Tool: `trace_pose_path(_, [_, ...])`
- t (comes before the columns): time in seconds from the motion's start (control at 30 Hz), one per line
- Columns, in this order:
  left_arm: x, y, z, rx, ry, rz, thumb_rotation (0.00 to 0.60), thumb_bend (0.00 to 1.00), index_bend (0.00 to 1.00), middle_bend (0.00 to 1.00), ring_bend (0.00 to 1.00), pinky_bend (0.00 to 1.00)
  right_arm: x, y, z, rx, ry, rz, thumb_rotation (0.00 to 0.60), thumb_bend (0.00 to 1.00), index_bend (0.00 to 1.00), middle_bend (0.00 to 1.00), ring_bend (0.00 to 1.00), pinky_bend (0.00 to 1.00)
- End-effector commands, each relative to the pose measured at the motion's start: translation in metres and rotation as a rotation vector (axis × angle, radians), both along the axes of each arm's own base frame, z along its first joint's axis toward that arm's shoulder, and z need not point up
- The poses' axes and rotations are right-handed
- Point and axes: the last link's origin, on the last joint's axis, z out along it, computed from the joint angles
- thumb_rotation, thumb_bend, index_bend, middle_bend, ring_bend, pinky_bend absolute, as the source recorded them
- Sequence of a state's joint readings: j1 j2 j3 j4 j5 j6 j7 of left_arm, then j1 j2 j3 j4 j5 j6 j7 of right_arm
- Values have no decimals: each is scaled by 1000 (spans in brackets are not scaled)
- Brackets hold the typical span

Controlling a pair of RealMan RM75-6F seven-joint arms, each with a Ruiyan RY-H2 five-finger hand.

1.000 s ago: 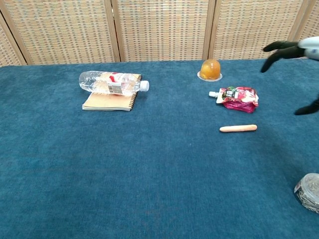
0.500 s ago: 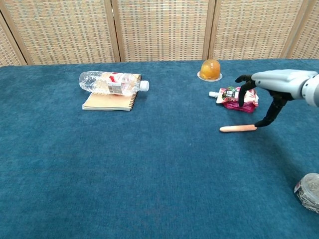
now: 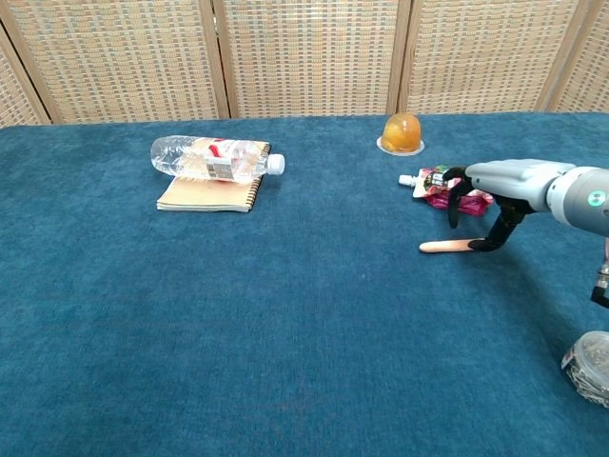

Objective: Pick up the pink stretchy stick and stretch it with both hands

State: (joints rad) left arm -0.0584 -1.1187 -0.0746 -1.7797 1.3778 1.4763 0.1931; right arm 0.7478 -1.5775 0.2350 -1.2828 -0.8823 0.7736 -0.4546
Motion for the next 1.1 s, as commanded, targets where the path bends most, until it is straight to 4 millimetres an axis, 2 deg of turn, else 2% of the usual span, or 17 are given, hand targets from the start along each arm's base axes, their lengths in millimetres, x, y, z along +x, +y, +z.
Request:
trace_pose_path(0.03, [0,0,0,-2,-1,2,600,0,0,0,0,0,2,-3,-4,-1,-6,-3,600,492,453,23,0,0])
trace_pose_path(0.5, [-2,1,-2,-8,4,9,600,0,0,0,0,0,0,-3,-15,1,1,1,600,509,519,56,0,0])
trace_pose_path(1.1, [-2,1,-3,-10,6,8,600,0,0,0,0,0,-7,-1,-22,17,21,-2,600,545,526,63,0,0])
